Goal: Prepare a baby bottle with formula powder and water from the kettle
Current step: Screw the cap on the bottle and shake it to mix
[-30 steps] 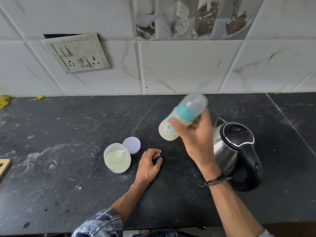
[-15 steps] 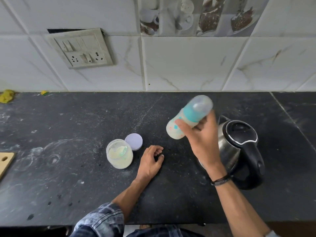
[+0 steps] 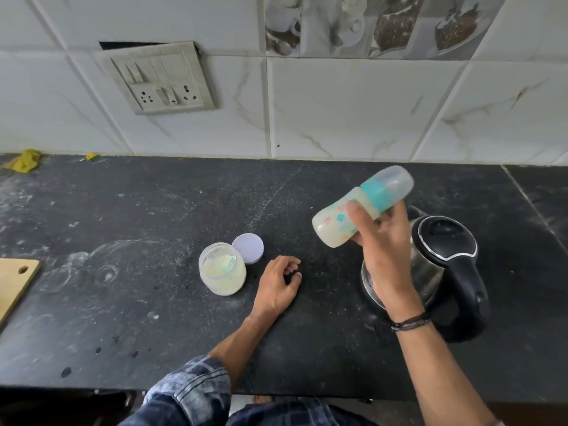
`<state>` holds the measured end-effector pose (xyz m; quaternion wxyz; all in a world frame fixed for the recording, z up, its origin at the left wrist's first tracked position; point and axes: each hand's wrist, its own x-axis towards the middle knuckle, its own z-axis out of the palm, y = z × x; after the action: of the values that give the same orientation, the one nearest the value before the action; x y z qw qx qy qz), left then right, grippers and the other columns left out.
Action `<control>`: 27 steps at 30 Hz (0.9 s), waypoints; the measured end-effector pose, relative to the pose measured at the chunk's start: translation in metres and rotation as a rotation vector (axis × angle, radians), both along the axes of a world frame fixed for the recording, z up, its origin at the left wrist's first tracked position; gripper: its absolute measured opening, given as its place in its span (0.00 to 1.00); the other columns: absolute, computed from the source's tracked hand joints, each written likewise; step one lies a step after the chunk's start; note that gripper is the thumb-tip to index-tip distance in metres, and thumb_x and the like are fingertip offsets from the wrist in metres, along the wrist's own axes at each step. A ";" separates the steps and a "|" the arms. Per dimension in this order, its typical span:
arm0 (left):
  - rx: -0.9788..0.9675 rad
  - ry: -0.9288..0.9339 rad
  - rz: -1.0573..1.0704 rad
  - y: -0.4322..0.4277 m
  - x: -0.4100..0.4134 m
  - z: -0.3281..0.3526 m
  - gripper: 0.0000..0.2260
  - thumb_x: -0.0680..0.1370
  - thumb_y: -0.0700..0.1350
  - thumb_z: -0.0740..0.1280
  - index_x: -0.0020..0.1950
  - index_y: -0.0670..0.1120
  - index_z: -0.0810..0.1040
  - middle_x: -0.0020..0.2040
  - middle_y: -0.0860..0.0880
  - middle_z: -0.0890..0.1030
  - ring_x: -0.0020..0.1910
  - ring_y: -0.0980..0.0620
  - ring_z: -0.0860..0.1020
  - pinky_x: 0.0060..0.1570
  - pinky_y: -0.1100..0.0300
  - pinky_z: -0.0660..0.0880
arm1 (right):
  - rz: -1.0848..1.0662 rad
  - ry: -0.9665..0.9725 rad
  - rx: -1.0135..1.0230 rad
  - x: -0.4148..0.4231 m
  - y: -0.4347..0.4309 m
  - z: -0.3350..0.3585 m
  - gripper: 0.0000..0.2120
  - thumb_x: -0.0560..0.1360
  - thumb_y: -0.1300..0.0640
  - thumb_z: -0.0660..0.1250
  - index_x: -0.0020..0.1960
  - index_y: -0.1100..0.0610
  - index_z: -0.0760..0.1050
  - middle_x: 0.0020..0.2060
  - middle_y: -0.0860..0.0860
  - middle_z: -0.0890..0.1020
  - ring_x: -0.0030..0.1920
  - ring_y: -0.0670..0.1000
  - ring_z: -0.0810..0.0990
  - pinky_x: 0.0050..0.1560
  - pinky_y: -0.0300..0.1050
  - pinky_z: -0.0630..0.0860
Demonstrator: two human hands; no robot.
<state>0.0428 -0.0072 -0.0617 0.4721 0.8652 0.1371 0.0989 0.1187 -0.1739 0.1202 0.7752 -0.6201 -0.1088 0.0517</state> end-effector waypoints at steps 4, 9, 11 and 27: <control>0.002 0.010 -0.001 0.001 -0.001 -0.002 0.11 0.76 0.46 0.69 0.57 0.55 0.79 0.49 0.60 0.79 0.52 0.59 0.77 0.52 0.71 0.72 | 0.126 0.062 -0.032 -0.001 -0.002 -0.004 0.24 0.67 0.50 0.81 0.60 0.51 0.79 0.51 0.49 0.87 0.54 0.51 0.87 0.52 0.53 0.85; 0.008 0.007 0.009 0.000 0.002 0.000 0.11 0.76 0.44 0.69 0.57 0.54 0.80 0.49 0.60 0.79 0.52 0.59 0.77 0.52 0.72 0.71 | 0.051 0.068 0.013 -0.003 -0.002 -0.009 0.25 0.67 0.51 0.81 0.61 0.51 0.77 0.52 0.49 0.87 0.55 0.51 0.87 0.55 0.53 0.84; 0.008 0.009 -0.002 0.000 0.000 -0.001 0.11 0.76 0.45 0.69 0.57 0.53 0.80 0.49 0.59 0.79 0.52 0.59 0.76 0.52 0.72 0.71 | 0.015 0.089 0.051 -0.005 -0.002 -0.010 0.24 0.68 0.50 0.81 0.61 0.51 0.78 0.52 0.48 0.87 0.56 0.51 0.87 0.54 0.53 0.85; 0.010 0.014 -0.003 0.000 0.001 0.003 0.11 0.77 0.42 0.70 0.58 0.52 0.80 0.50 0.60 0.78 0.52 0.59 0.76 0.53 0.72 0.71 | 0.081 0.205 0.097 -0.012 -0.002 -0.004 0.21 0.68 0.51 0.80 0.59 0.50 0.81 0.53 0.50 0.87 0.57 0.53 0.86 0.50 0.50 0.85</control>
<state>0.0437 -0.0071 -0.0591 0.4667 0.8686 0.1386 0.0926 0.1069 -0.1761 0.1162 0.8085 -0.5685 -0.0564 0.1408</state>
